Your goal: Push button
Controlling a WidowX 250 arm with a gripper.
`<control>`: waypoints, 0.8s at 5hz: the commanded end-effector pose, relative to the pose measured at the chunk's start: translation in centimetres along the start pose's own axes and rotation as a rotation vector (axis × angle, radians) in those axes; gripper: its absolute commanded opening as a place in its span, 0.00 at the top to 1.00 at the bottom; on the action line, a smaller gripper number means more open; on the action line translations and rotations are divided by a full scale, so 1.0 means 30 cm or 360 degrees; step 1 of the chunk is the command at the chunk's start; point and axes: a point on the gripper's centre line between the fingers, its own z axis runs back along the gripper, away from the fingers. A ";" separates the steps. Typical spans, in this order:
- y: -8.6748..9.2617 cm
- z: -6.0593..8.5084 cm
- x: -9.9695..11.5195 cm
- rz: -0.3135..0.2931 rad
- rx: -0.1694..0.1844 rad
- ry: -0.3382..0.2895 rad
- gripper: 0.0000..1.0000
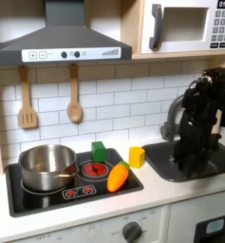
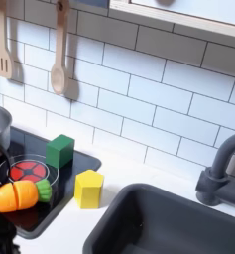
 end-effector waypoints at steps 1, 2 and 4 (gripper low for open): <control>0.100 -0.001 0.065 0.0114 0.0049 -0.0085 1.00; 0.139 0.021 0.129 0.0136 0.0039 -0.0230 1.00; 0.174 0.120 0.268 0.0164 -0.0007 -0.0480 1.00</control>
